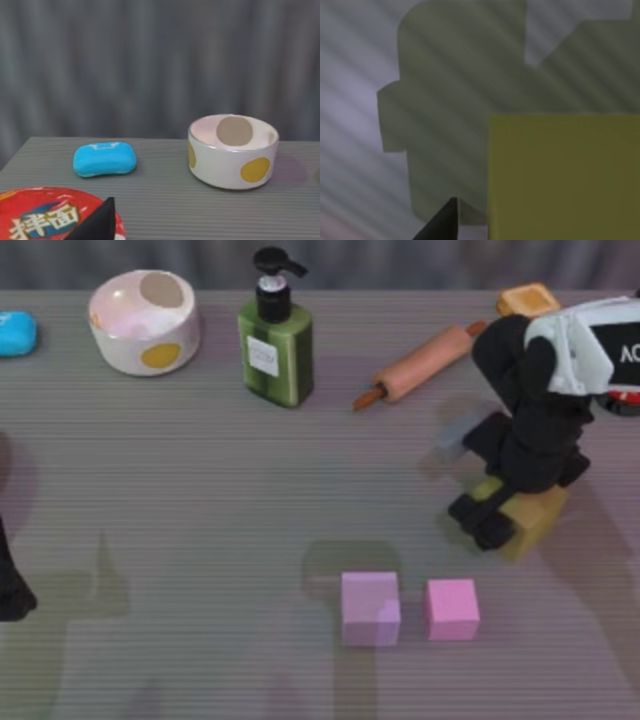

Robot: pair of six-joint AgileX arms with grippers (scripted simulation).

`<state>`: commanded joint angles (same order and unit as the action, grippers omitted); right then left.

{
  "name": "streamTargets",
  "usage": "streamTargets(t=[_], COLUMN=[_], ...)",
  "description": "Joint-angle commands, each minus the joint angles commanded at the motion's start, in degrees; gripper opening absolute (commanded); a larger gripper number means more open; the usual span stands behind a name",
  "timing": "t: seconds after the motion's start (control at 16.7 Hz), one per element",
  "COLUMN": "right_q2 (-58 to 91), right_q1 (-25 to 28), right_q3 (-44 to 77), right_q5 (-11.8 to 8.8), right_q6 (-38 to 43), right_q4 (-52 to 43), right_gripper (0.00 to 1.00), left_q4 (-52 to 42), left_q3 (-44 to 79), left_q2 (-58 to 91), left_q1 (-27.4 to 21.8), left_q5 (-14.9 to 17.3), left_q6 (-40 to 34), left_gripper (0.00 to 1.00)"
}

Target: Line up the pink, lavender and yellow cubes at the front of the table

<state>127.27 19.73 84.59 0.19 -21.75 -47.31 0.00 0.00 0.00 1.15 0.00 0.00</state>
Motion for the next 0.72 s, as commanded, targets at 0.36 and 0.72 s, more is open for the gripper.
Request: streamTargets(t=[0.36,0.72], right_q2=[0.0,0.0], right_q1=[0.0,0.0], right_q3=[0.0,0.0], right_q5=[0.0,0.0], right_q6=[0.0,0.0], right_q4=[0.0,0.0], right_gripper=[0.17,0.00], left_q4=[0.0,0.0], left_q3=[0.0,0.0], left_q2=[0.0,0.0], left_q1=[0.0,0.0], left_q5=[0.0,0.0], left_q6=[0.0,0.0], left_gripper=[1.00,1.00])
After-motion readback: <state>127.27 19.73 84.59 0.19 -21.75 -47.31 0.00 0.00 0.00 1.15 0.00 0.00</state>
